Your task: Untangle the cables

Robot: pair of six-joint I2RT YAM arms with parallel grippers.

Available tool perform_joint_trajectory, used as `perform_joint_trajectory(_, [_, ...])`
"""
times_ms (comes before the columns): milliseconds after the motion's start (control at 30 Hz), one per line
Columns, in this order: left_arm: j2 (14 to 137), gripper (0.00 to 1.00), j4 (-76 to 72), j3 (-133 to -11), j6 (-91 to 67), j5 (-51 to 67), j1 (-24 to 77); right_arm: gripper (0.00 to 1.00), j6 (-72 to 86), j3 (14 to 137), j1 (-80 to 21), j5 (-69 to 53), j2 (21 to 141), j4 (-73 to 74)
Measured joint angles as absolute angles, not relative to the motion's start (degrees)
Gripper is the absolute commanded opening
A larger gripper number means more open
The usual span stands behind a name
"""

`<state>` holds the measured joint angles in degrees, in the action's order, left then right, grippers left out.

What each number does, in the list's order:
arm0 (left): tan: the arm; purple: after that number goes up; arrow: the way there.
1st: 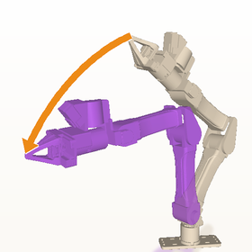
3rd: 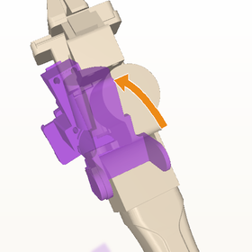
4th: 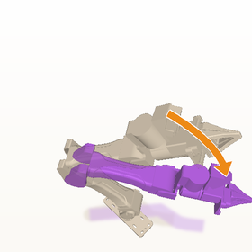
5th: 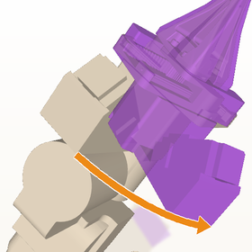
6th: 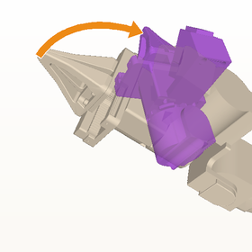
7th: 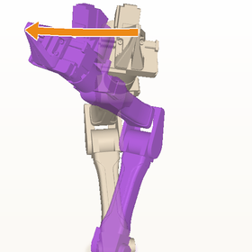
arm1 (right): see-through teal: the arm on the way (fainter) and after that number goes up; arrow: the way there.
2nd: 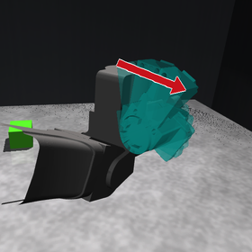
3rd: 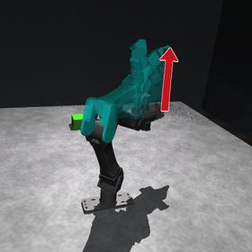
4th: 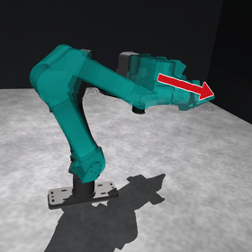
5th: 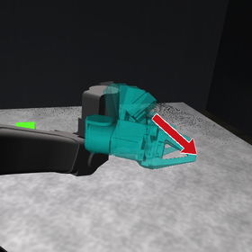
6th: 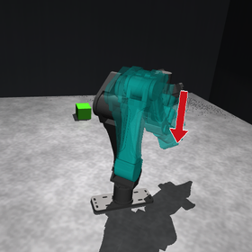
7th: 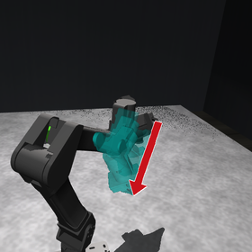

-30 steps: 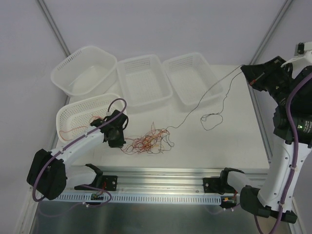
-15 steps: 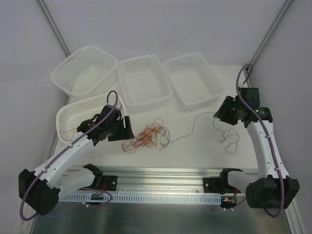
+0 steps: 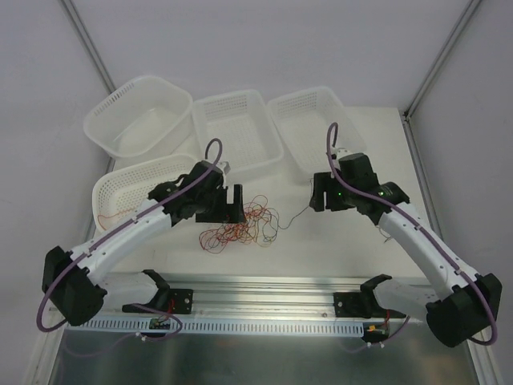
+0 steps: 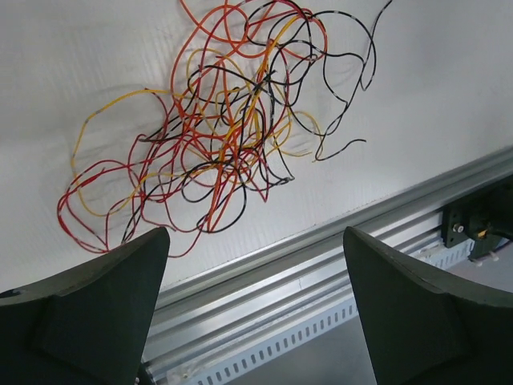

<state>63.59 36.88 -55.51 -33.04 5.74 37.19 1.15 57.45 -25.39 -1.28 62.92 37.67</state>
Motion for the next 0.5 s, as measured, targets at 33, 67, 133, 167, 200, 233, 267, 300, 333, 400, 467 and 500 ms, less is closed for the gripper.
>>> perform_joint_trajectory(33, [66.24, 0.9, 36.49, -56.16, -33.08, 5.28, 38.39, 0.68, 0.64, 56.99, -26.63, -2.37, 63.55, 36.16])
perform_joint_trajectory(67, [68.55, 0.89, 35.81, -56.58, -33.17, 4.75, 39.31, 0.67, 0.27, 56.6, -27.68, -3.27, 64.25, 34.87])
perform_joint_trajectory(133, [72.84, 0.88, 34.72, -57.19, -33.41, 3.66, 40.69, 0.67, -0.34, 55.51, -30.22, -5.76, 67.07, 31.22])
perform_joint_trajectory(167, [74.89, 0.86, 34.22, -57.41, -33.5, 3.18, 41.08, 0.65, -0.38, 54.87, -31.4, -7.18, 68.79, 29.23])
perform_joint_trajectory(200, [76.64, 0.84, 33.74, -57.54, -33.65, 2.5, 41.34, 0.64, -0.21, 54.3, -32.34, -8.67, 70.63, 27.33])
perform_joint_trajectory(233, [78.28, 0.82, 33.32, -57.63, -33.76, 2.02, 41.63, 0.62, 0.05, 53.71, -33.04, -9.96, 72.47, 25.56])
perform_joint_trajectory(267, [79.72, 0.8, 32.93, -57.71, -33.89, 1.48, 41.63, 0.62, 0.75, 53.08, -33.47, -10.94, 74.11, 23.57])
perform_joint_trajectory(300, [80.73, 0.78, 32.49, -57.71, -33.93, 1.02, 41.65, 0.61, 1.5, 52.53, -33.67, -11.64, 75.31, 21.96])
perform_joint_trajectory(333, [82.08, 0.77, 31.97, -57.74, -34.04, 0.75, 41.65, 0.59, 2.5, 51.92, -33.76, -12.27, 76.73, 20.23])
perform_joint_trajectory(400, [84.49, 0.72, 31.11, -57.74, -34.24, 0.25, 41.65, 0.56, 4.78, 51.18, -33.78, -12.93, 79.33, 16.99])
perform_joint_trajectory(467, [86.59, 0.67, 30.44, -57.74, -34.57, -0.16, 41.71, 0.53, 7.33, 51.0, -33.78, -13.28, 81.49, 14.33])
perform_joint_trajectory(500, [87.31, 0.67, 30.22, -57.69, -34.76, -0.27, 41.85, 0.52, 8.49, 51.0, -33.78, -13.39, 82.39, 12.88])
